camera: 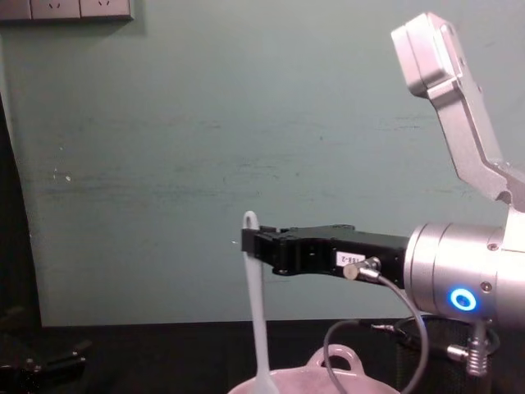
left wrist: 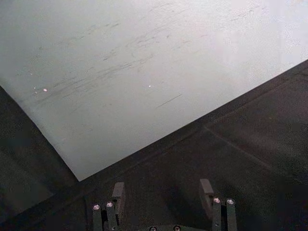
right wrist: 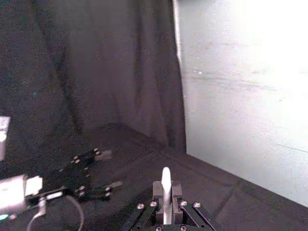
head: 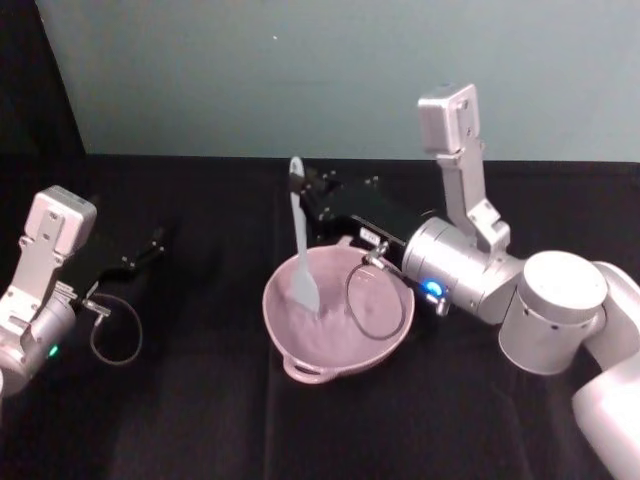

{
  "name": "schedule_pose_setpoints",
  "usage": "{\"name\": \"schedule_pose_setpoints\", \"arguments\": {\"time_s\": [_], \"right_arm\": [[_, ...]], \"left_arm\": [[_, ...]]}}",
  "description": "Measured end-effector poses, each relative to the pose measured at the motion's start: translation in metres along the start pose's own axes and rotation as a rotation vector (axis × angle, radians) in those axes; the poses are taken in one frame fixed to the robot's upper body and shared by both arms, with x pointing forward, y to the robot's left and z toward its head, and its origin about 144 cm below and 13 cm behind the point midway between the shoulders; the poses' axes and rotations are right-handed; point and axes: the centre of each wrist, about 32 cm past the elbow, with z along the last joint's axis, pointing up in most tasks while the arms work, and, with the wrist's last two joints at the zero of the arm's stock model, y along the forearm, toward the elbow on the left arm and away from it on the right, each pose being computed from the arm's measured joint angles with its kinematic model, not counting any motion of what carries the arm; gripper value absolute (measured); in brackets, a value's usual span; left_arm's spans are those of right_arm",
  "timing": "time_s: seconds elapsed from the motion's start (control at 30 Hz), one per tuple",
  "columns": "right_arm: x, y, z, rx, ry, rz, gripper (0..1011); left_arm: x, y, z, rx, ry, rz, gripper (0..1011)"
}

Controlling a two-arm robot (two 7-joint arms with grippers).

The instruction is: Use the one hand to pick up the spoon and stir the clear water in the bowl.

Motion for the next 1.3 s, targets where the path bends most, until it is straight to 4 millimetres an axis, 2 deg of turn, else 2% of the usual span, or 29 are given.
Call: {"name": "schedule_pose_setpoints", "arguments": {"time_s": [0.17,0.3,0.6,0.93,1.17,1.3], "right_arm": [[0.013,-0.001,-0.003,0.013,0.027,-0.048,109],[0.026,-0.012,-0.003,0.022,0.034,-0.107,109],[0.032,-0.035,0.0,0.006,0.01,-0.151,109],[0.012,-0.042,0.01,-0.034,-0.058,-0.088,109],[-0.014,-0.027,0.01,-0.046,-0.073,0.023,109],[-0.02,-0.019,0.01,-0.041,-0.07,0.047,109]], "left_arm": [[0.0,0.0,0.0,0.0,0.0,0.0,1011],[0.0,0.0,0.0,0.0,0.0,0.0,1011],[0.0,0.0,0.0,0.0,0.0,0.0,1011],[0.0,0.0,0.0,0.0,0.0,0.0,1011],[0.0,0.0,0.0,0.0,0.0,0.0,1011],[0.0,0.0,0.0,0.0,0.0,0.0,1011]]}}
